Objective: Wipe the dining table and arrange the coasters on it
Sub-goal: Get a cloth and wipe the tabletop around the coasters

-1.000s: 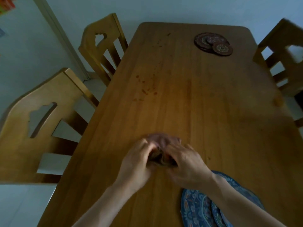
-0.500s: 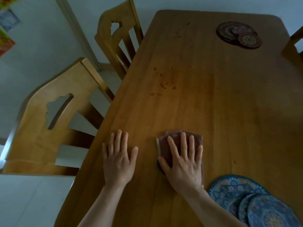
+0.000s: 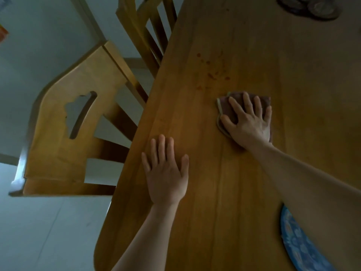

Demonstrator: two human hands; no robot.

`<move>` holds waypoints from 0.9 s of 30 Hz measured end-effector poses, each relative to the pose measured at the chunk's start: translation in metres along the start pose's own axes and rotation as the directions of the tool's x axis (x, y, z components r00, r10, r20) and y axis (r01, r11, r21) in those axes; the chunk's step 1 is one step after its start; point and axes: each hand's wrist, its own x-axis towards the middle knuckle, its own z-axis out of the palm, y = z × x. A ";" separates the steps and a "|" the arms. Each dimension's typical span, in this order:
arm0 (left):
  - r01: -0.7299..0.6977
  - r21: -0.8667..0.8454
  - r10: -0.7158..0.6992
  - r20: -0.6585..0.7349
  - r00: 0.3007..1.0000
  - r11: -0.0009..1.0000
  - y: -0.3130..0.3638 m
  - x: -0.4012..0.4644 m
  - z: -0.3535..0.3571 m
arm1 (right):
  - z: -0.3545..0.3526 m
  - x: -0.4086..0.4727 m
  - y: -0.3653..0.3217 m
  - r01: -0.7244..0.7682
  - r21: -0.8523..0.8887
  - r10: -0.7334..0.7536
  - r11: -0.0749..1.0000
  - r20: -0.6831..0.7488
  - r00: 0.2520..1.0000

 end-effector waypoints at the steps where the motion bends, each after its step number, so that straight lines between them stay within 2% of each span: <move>1: 0.004 -0.006 -0.004 0.001 1.000 1.000 0.001 0.001 0.000 | 0.001 -0.003 -0.002 0.002 0.002 -0.002 1.000 0.005 1.000; 4: 0.001 -0.013 -0.001 -0.009 1.000 1.000 0.000 0.000 -0.001 | 0.003 -0.024 -0.012 0.018 0.012 -0.018 1.000 0.013 1.000; 10: 0.014 -0.021 -0.014 0.016 1.000 1.000 -0.009 0.000 0.000 | 0.017 -0.092 -0.040 0.139 0.046 -0.141 0.989 0.043 0.989; 14: -0.005 -0.019 0.006 0.032 0.999 1.000 -0.003 0.000 -0.003 | 0.019 -0.149 -0.034 0.177 0.067 -0.179 0.982 0.030 0.983; 17: -0.020 -0.008 0.020 0.040 0.999 1.000 -0.002 0.001 -0.003 | 0.023 -0.194 -0.029 0.141 0.098 -0.142 0.985 -0.001 0.990; 21: -0.043 0.004 0.043 0.064 0.997 0.999 -0.002 0.001 -0.003 | 0.031 -0.250 -0.041 -0.011 0.121 0.019 0.993 -0.066 0.998; 27: -0.046 0.006 0.045 0.110 0.993 0.999 0.000 0.003 -0.005 | 0.041 -0.290 -0.075 -0.151 0.142 0.162 0.978 -0.070 0.984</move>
